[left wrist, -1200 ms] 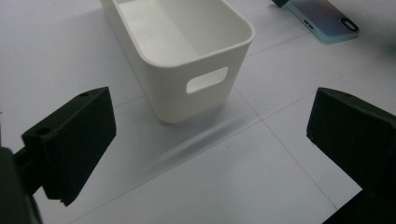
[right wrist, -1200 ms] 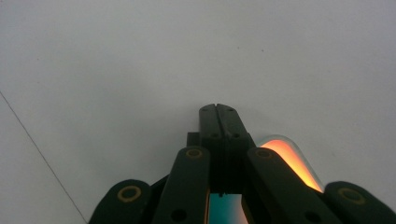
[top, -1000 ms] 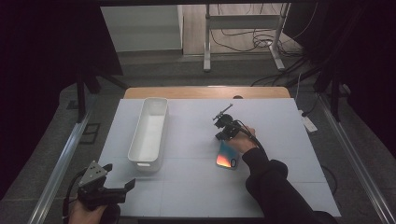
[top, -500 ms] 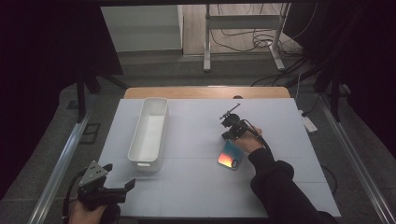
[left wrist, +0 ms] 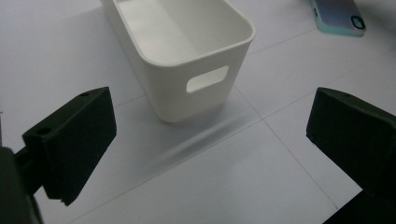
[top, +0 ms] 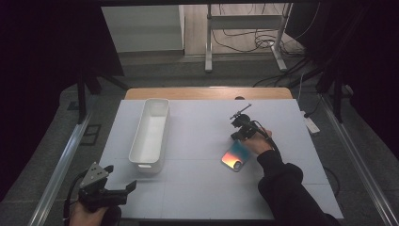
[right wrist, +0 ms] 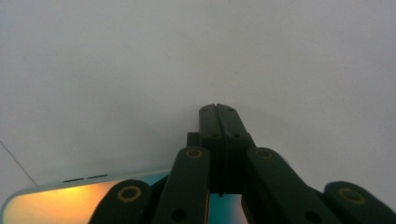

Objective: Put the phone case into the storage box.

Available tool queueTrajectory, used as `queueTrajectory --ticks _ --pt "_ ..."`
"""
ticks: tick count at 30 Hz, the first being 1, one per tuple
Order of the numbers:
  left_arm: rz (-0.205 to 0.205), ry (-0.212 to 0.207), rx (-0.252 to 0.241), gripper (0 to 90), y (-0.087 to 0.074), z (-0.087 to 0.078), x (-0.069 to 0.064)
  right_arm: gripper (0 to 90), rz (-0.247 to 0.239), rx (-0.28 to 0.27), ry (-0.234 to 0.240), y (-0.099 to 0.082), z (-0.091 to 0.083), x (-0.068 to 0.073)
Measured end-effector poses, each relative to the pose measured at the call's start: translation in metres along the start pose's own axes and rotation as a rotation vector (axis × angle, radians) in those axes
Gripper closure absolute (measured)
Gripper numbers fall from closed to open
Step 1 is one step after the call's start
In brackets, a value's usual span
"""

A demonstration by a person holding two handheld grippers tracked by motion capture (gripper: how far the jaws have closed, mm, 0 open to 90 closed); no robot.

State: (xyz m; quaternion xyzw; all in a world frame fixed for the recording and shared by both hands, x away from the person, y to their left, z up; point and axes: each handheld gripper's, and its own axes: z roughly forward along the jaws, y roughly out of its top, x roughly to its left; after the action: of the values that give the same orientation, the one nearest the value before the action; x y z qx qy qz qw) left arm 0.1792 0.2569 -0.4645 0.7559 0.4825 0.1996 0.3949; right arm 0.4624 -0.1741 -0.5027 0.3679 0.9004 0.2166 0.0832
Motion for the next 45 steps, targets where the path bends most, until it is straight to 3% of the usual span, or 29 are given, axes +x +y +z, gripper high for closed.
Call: queueTrajectory --ticks 20,45 --pt "0.002 0.000 0.004 2.1 0.000 0.000 0.000 89.0 0.089 0.003 -0.011 -0.028 -0.017 -0.030" --pt "0.014 0.001 0.004 2.1 0.000 0.000 -0.001 89.0 0.132 -0.004 -0.018 -0.068 -0.039 -0.038"
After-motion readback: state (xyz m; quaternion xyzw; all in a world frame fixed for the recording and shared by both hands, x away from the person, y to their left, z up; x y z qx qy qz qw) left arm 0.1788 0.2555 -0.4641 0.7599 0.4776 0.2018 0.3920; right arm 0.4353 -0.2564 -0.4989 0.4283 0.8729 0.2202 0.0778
